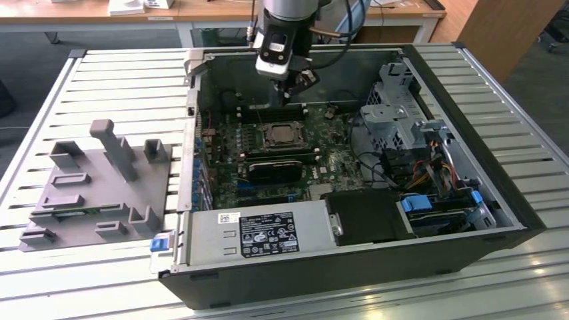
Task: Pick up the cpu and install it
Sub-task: 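Install the first cpu locking lever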
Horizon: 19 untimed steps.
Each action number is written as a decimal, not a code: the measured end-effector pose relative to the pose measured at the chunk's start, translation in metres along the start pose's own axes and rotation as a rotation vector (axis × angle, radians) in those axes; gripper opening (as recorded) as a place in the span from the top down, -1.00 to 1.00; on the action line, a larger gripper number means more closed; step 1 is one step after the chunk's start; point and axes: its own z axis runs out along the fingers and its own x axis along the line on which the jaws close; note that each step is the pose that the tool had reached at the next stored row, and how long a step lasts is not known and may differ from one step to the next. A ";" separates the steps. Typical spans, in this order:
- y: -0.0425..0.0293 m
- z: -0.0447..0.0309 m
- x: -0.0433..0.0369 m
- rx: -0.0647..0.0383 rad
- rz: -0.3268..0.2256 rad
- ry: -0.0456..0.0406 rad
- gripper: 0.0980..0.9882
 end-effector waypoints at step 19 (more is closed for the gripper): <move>0.0000 0.0007 0.0000 0.009 -0.302 0.0103 0.98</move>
